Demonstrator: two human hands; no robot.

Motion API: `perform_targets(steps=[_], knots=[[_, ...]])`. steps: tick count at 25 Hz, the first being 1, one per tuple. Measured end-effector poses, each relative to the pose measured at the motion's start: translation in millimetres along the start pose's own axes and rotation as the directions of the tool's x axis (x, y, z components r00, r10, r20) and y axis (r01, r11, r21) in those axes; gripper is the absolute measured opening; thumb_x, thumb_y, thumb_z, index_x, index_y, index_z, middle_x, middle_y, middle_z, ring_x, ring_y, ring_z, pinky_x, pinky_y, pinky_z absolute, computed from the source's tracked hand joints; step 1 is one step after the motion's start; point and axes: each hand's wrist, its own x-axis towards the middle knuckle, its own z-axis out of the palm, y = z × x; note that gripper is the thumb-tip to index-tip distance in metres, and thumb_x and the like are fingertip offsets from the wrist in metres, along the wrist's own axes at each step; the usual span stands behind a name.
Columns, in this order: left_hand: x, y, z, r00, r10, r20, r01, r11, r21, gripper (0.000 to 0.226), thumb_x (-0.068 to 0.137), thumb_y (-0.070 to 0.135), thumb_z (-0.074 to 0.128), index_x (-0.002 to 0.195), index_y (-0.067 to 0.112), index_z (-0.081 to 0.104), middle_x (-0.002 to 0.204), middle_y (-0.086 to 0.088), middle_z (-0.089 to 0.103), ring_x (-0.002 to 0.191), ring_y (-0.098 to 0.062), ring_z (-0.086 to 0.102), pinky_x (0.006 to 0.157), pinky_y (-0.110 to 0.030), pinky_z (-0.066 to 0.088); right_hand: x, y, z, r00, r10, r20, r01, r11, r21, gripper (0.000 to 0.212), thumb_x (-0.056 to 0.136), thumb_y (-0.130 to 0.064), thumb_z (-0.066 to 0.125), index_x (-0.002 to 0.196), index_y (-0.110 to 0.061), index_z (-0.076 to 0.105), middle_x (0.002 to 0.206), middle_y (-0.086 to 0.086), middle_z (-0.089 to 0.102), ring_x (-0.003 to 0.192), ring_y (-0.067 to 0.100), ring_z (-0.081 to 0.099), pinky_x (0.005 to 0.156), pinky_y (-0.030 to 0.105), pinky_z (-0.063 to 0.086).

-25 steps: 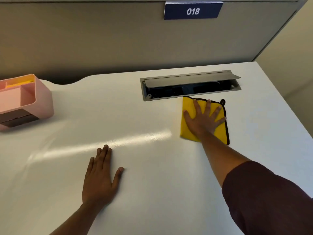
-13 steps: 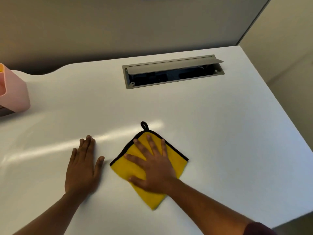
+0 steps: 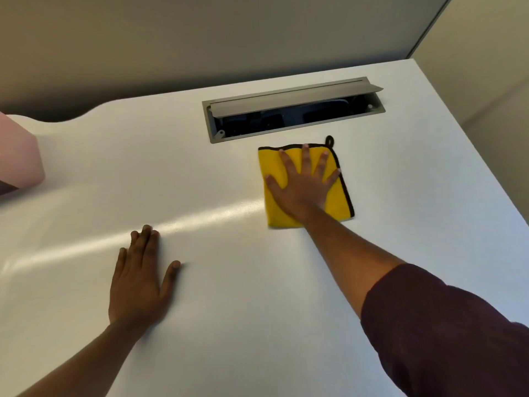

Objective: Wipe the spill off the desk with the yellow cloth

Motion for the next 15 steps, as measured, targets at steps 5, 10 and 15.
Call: perform_targets(steps=[5, 10, 15], knots=[[0, -1, 1, 1.0, -0.004, -0.007, 0.004, 1.0, -0.001, 0.075, 0.099, 0.061, 0.023, 0.163, 0.021, 0.014, 0.172, 0.004, 0.01, 0.16, -0.014, 0.002, 0.129, -0.037, 0.007, -89, -94, 34, 0.903, -0.427, 0.035, 0.428, 0.903, -0.018, 0.078, 0.091, -0.086, 0.027, 0.161, -0.052, 0.031, 0.179, 0.004, 0.016, 0.163, 0.049, 0.0, 0.119, 0.079, -0.002], [-6, 5, -1, 1.0, -0.005, -0.015, 0.005, 1.0, -0.031, 0.072, 0.101, 0.055, 0.015, 0.161, 0.016, 0.019, 0.171, -0.002, 0.015, 0.159, -0.019, 0.008, 0.128, -0.041, 0.011, -165, -37, 46, 0.746, -0.666, -0.002, 0.665, 0.745, -0.047, 0.077, 0.091, -0.086, 0.036, 0.16, -0.056, 0.027, 0.18, -0.004, 0.011, 0.166, 0.039, -0.006, 0.124, 0.076, -0.003], [-22, 44, 3, 0.996, -0.066, -0.053, 0.061, 0.994, -0.088, 0.073, 0.099, 0.051, 0.016, 0.157, 0.009, 0.029, 0.17, -0.007, 0.02, 0.158, -0.028, 0.015, 0.125, -0.043, 0.012, -143, 85, 12, 0.903, -0.43, -0.02, 0.428, 0.901, -0.071, 0.075, 0.091, -0.09, 0.03, 0.16, -0.06, 0.022, 0.18, -0.01, 0.007, 0.166, 0.035, -0.003, 0.124, 0.076, 0.007]])
